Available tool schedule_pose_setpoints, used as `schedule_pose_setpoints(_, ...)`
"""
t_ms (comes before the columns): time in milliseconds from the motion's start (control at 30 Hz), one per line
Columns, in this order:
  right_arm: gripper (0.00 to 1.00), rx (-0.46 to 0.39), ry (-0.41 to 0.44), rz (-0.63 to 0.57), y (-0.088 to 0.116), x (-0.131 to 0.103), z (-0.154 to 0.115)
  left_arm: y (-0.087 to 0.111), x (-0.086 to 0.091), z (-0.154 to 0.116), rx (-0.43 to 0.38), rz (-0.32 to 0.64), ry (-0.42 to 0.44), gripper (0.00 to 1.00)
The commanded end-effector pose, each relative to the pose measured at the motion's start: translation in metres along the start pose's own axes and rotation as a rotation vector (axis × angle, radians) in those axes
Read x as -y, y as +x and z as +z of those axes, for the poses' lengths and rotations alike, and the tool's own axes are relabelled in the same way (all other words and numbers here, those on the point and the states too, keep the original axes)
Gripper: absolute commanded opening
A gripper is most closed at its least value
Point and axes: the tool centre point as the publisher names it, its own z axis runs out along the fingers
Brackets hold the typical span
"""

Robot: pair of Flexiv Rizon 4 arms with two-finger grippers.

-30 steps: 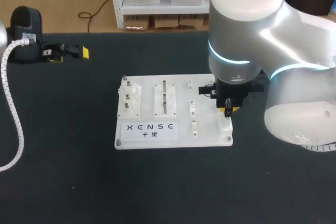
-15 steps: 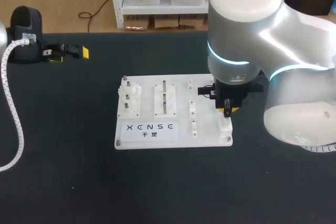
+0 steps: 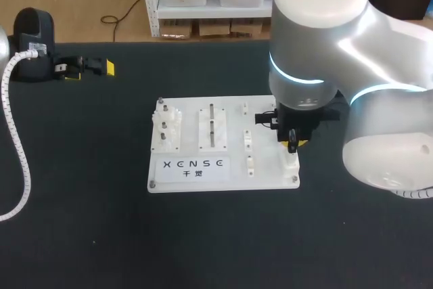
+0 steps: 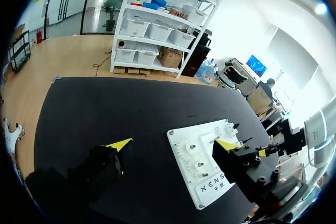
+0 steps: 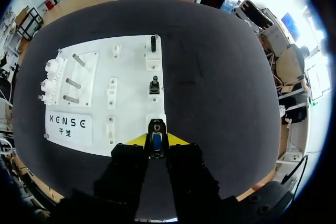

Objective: Insert the USB connector, Ethernet cable, and multi-pin plug into their matching sockets one by one.

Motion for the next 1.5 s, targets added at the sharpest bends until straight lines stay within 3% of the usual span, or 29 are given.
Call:
schedule_pose_setpoints(33,0.00,0.003,-0.003,-0.002,0.0018,0.0013,-0.0007,0.0000,0.0000,0.0000,0.000,0.000,0.000,1.00)
schedule_pose_setpoints(1500,0.00,-0.005,-0.006,0.005,0.0014,0.0009,0.0009,0.0000,0.0000,0.0000,0.000,0.000,0.000,1.00)
